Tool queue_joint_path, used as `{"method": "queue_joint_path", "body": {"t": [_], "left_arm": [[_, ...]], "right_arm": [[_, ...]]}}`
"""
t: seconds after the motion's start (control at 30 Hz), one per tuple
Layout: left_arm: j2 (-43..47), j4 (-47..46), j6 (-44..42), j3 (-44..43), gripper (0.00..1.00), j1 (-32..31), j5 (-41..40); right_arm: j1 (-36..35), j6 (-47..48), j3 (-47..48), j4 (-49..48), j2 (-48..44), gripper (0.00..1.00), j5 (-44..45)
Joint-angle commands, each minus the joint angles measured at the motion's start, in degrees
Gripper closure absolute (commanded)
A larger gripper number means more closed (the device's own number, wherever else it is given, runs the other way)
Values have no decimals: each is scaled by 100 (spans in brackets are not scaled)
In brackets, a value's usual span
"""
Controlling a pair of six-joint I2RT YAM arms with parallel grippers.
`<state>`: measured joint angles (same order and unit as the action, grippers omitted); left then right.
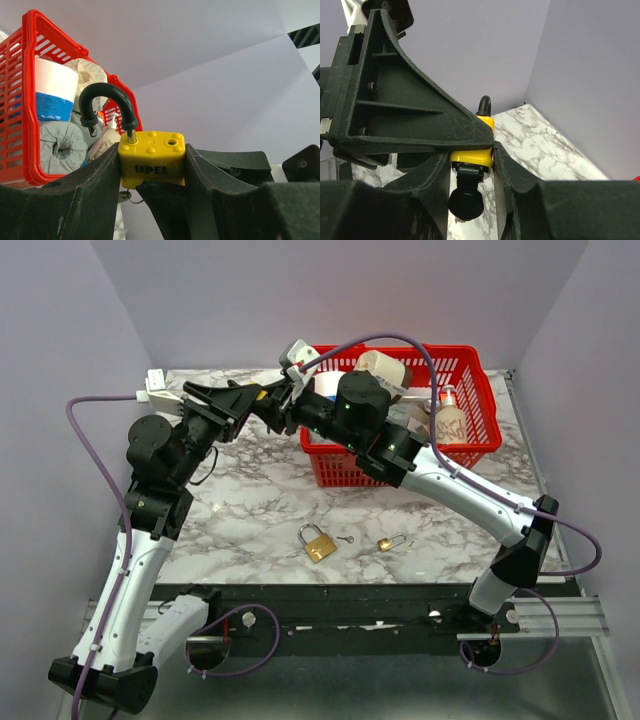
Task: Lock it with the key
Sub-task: Pick up the lock from the center of the board.
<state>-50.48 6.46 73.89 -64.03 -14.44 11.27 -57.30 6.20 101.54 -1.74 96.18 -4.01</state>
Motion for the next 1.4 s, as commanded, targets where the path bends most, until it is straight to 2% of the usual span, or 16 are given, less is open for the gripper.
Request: {"method": "queue_joint_path", "body": {"t": [0.0, 0.07, 0.1, 0.27, 0.3, 0.53, 0.63, 0.7, 0.83, 0.87, 0.9, 1.0, 1.1, 1.13, 1.27, 1.37], "left_arm": [[205, -83, 64, 4, 78, -42, -19], [214, -75, 56, 13, 65, -42, -72], [214, -75, 47, 13, 49, -42, -98], [188, 66, -102, -57, 14, 19, -239], [179, 110, -129, -57, 1, 46, -230], [258, 382, -515, -153, 1, 152, -186], [345, 488, -1006, -171, 1, 187, -73], [477, 409, -1770, -163, 1, 204, 111], [846, -56, -3395, 152, 1, 222, 1182], [890, -318, -3651, 232, 1, 222, 1977], [917, -295, -4210, 250, 1, 222, 2254], [655, 73, -4444, 58, 1, 222, 2941], [190, 408, -4059, -372, 2, 222, 3485], [92, 418, -3623, -539, 3, 222, 3583], [-322, 76, -2287, -628, 12, 222, 4163], [-384, -539, -1966, -418, 14, 213, 4559]], "right_arm": [[26, -57, 209, -292, 41, 99, 208], [17, -92, 200, -283, -3, 99, 234], [17, -110, 182, -292, -20, 99, 225], [52, -110, -19, -275, -345, 99, 120], [78, -127, -133, -240, -424, 99, 76], [236, -268, -661, -117, -1144, 99, -283], [394, -321, -863, 85, -1522, 99, -643], [561, -330, -934, 443, -1811, 99, -890], [983, -610, -1127, 972, -2321, 99, -2020], [1036, -611, -1188, 1061, -2428, 99, -2138], [1071, -559, -1363, 1175, -2550, 99, -2191], [1072, 301, -1689, 1290, -3025, 99, -2210], [1063, 1653, -2120, 1334, -3438, 99, -2087], [1063, 2501, -2329, 1351, -3526, 99, -2112], [1002, 4605, -3049, 1080, -4010, 99, -1841], [896, 6337, -4049, 334, -4467, 99, -1708]]}}
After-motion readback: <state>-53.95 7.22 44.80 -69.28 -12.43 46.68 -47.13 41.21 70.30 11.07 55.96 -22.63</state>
